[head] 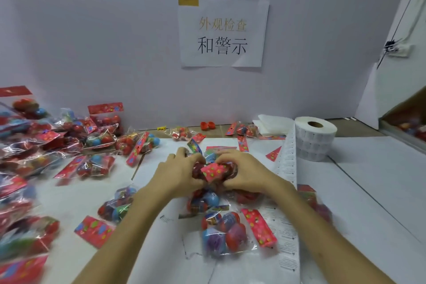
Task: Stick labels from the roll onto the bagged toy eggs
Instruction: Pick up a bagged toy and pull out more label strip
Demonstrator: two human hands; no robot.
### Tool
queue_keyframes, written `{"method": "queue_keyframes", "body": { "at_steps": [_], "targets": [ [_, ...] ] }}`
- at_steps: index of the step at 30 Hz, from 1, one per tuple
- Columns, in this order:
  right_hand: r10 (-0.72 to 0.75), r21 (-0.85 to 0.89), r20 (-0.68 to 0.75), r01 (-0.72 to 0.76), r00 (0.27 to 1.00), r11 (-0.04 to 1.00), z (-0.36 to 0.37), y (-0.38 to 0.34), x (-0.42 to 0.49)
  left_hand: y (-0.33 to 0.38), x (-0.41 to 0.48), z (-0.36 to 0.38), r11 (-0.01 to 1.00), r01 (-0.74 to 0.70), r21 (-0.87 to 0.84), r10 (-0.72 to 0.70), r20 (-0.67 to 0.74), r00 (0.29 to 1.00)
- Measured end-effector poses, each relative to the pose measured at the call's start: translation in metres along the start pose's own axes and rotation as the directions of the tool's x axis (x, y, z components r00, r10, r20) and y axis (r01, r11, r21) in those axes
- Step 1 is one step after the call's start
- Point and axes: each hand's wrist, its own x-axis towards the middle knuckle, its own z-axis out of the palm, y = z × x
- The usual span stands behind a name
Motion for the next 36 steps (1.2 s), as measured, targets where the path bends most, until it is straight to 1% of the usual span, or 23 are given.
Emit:
{"method": "queue_keyframes", "body": {
  "at_steps": [2,4,5,7,10,12,13,15,17,18,19,20,21,22,23,24,26,28,32,35,36],
  "targets": [
    [0.015,0.073,-0.064,-0.011,0.998,0.997,0.003,0.004,-0.011,0.004,-0.005,0.005,0.998,0.015,-0.055,-0.018,-0.052,0.998],
    [0.029,0.122,-0.102,-0.016,0.994,0.992,0.006,0.004,-0.018,0.008,-0.011,0.015,0.990,0.019,-0.139,-0.039,-0.143,0.989],
    [0.030,0.128,-0.111,-0.016,0.993,0.992,0.006,0.003,-0.020,0.009,-0.013,0.021,0.983,0.022,-0.183,-0.057,-0.188,0.980],
    [0.026,0.079,-0.131,-0.016,0.991,0.997,0.004,0.001,-0.022,0.010,-0.018,0.032,0.969,0.029,-0.244,-0.092,-0.254,0.963],
    [-0.002,0.018,-0.188,0.006,0.982,1.000,-0.001,-0.004,-0.026,0.008,-0.022,0.034,0.960,0.006,-0.279,-0.109,-0.353,0.929],
    [-0.031,0.051,-0.258,0.045,0.966,0.998,-0.003,-0.006,-0.029,0.008,-0.025,0.030,0.962,0.016,-0.272,-0.122,-0.377,0.918],
    [-0.023,0.099,-0.293,0.054,0.956,0.994,-0.004,-0.008,-0.031,0.009,-0.026,0.029,0.959,0.018,-0.283,-0.127,-0.373,0.919],
    [0.008,0.214,-0.340,0.069,0.941,0.974,-0.006,-0.010,-0.033,0.012,-0.028,0.028,0.944,-0.027,-0.329,-0.109,-0.388,0.915],
    [0.027,0.304,-0.357,0.088,0.934,0.948,-0.008,-0.009,-0.033,0.019,-0.032,0.027,0.909,-0.138,-0.392,-0.059,-0.450,0.891],
    [0.032,0.359,-0.356,0.105,0.934,0.927,-0.010,-0.009,-0.033,0.023,-0.034,0.026,0.876,-0.201,-0.439,-0.039,-0.478,0.877],
    [0.029,0.420,-0.349,0.128,0.936,0.898,-0.012,-0.009,-0.033,0.026,-0.036,0.025,0.820,-0.260,-0.510,-0.023,-0.483,0.875],
    [0.022,0.485,-0.334,0.152,0.942,0.861,-0.014,-0.009,-0.033,0.028,-0.038,0.024,0.733,-0.311,-0.605,-0.004,-0.462,0.887],
    [0.014,0.549,-0.309,0.167,0.951,0.819,-0.016,-0.010,-0.034,0.030,-0.039,0.023,0.623,-0.348,-0.700,0.022,-0.429,0.903],
    [0.004,0.605,-0.280,0.174,0.960,0.777,-0.017,-0.012,-0.036,0.032,-0.039,0.023,0.525,-0.363,-0.770,0.042,-0.402,0.914],
    [-0.007,0.644,-0.258,0.177,0.966,0.744,-0.018,-0.013,-0.037,0.033,-0.039,0.023,0.459,-0.363,-0.811,0.042,-0.389,0.920],
    [-0.014,0.670,-0.248,0.182,0.969,0.720,-0.019,-0.014,-0.037,0.034,-0.038,0.023,0.420,-0.360,-0.833,0.026,-0.386,0.922],
    [-0.001,0.715,-0.259,0.193,0.966,0.671,-0.023,-0.015,-0.039,0.033,-0.037,0.023,0.379,-0.341,-0.861,-0.012,-0.372,0.928],
    [0.025,0.736,-0.293,0.208,0.956,0.644,-0.027,-0.013,-0.040,0.032,-0.038,0.023,0.357,-0.292,-0.887,-0.030,-0.323,0.946],
    [0.061,0.701,-0.350,0.218,0.935,0.679,-0.026,-0.010,-0.040,0.035,-0.040,0.024,0.359,-0.182,-0.915,0.007,-0.193,0.981],
    [0.066,0.704,-0.369,0.232,0.927,0.671,-0.022,-0.011,-0.039,0.040,-0.040,0.025,0.390,-0.176,-0.904,-0.023,-0.201,0.979],
    [0.064,0.707,-0.369,0.235,0.927,0.667,-0.021,-0.011,-0.038,0.040,-0.040,0.024,0.384,-0.184,-0.905,-0.033,-0.212,0.977]
  ]
}}
